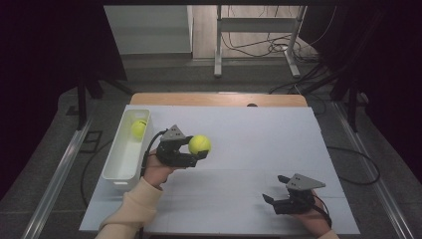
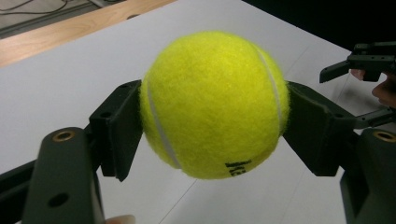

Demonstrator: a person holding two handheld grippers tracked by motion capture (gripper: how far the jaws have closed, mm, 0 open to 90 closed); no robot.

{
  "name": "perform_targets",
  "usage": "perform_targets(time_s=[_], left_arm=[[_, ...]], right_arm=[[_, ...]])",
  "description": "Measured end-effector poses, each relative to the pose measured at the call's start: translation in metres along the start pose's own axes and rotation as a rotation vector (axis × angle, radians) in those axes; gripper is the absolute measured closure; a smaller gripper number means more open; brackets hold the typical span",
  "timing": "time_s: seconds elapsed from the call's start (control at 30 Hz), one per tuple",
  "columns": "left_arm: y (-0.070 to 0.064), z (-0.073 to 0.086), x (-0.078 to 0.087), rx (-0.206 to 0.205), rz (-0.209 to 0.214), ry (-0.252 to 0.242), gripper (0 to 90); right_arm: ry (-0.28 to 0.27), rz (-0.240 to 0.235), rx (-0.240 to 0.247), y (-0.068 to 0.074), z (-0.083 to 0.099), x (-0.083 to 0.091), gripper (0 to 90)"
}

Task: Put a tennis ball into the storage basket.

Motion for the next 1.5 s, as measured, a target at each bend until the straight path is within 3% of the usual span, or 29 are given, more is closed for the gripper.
perform_targets(time_s=[0.93,1.5], left_arm=[[0.048,-0.006,0.046,0.089,-0.087,-0.076,26.2],[0.063,-0.004,0.055,0.108,-0.128,-0.080,26.1]], right_arm=[[-0.005,0.012,-0.010,-0.002,0.000,0.000,13.3],[-0.010,0.009,-0.011,-0.003,0.000,0.001,13.4]])
Point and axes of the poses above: each handheld gripper's, and its own axes: x roughly backward along the jaws, z roughly out of its underside, y roughly to its left, the point moved 8 cm from there along -x, roughly forward along the jaws, and after that the axes turned 13 degrees about -z, right-handed, at the moved point
